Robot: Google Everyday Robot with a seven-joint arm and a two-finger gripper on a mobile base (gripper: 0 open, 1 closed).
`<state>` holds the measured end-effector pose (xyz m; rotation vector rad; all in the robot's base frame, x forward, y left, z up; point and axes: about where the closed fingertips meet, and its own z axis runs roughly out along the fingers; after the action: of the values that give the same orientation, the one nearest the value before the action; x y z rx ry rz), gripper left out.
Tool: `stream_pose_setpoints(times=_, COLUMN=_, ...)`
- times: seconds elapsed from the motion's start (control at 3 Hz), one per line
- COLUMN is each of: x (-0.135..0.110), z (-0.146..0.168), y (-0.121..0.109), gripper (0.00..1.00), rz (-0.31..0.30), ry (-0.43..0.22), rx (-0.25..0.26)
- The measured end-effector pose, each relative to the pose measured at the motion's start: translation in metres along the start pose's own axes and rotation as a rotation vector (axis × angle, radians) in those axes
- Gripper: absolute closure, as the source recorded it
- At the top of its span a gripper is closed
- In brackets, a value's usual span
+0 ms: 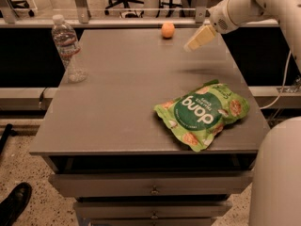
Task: Move orange near water bottle
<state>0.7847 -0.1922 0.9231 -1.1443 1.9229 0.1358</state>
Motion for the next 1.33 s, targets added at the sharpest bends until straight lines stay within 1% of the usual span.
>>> stream_pose_setpoints(times=0.33, x=-0.003, z=0.033, y=-0.032, gripper=0.00, rz=0.111, ry=-0.057, rx=0.068)
stream_pose_setpoints(times=0.67, x=-0.008, z=0.063, y=-0.044, gripper=0.00, rz=0.238, ry=-0.081, rx=0.111)
stream_pose_setpoints(times=1.0, x=-0.020, z=0.087, y=-0.039, gripper=0.00, rz=0.342, ry=-0.077, rx=0.120)
stream_pose_setpoints(times=1.33, x=-0.023, z=0.109, y=-0.036, gripper=0.00, rz=0.412, ry=-0.077, rx=0.134)
